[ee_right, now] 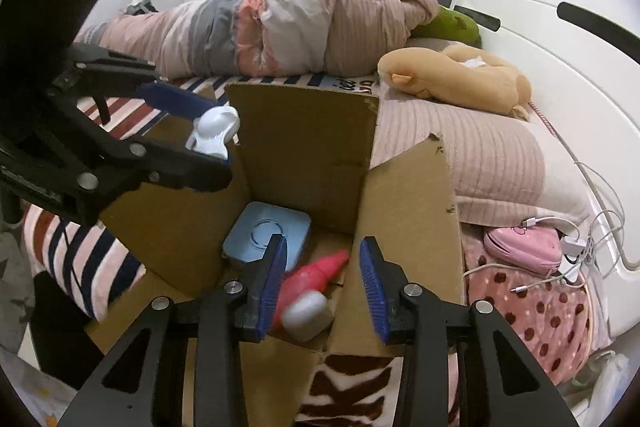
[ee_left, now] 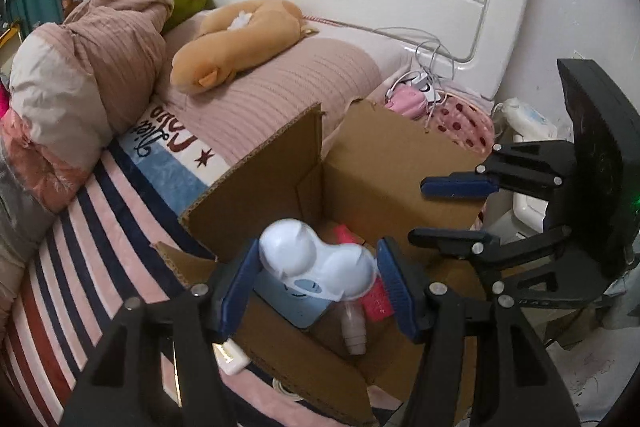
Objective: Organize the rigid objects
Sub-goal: 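Carry the earbud case with the right tool while the left tool carries the lens case into the box, then grasp the gold tube with the left tool while the right tool grasps the tape roll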
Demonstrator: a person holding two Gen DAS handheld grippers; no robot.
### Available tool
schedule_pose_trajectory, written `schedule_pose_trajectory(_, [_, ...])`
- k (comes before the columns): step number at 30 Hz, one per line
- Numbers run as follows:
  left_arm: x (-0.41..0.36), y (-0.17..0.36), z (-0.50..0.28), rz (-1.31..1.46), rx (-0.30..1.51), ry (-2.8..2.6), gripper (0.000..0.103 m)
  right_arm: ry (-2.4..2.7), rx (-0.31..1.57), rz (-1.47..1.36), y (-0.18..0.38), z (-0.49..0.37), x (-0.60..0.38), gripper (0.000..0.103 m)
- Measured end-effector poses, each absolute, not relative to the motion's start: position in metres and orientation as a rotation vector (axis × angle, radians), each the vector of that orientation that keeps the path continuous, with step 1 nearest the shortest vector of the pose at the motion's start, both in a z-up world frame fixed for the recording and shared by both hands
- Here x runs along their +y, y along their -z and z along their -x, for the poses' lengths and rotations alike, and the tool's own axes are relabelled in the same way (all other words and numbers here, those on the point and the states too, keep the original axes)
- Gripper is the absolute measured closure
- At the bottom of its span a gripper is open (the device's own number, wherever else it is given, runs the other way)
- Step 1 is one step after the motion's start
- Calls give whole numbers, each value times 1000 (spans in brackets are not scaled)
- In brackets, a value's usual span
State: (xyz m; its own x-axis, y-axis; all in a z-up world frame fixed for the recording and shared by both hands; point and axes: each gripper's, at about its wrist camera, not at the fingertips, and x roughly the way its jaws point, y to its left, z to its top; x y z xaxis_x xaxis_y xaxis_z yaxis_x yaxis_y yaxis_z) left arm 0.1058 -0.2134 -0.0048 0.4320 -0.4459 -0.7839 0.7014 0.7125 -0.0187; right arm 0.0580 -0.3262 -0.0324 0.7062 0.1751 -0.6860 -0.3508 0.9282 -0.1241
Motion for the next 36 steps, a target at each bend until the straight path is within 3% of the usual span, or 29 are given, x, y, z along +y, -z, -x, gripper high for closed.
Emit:
schedule_pose_trajectory(3, [-215, 4, -108, -334, 849, 724, 35, -299, 725, 242, 30, -57, -329, 69])
schedule_pose_trajectory(12, [-165, -23, -98, -233, 784, 667, 34, -321, 718, 240, 22, -56, -315, 69])
schedule_pose_trajectory(19, [-77, -34, -74, -159, 714, 526, 26, -427, 666, 251, -2, -44, -258, 69])
schedule_pose_trajectory(26, [0, 11, -57, -97, 738, 432, 24, -610, 690, 281, 5, -34, -164, 69])
schedule_pose_trajectory(36, [12, 120, -81, 10, 893, 518, 24, -473, 905, 218, 100, -33, -125, 69])
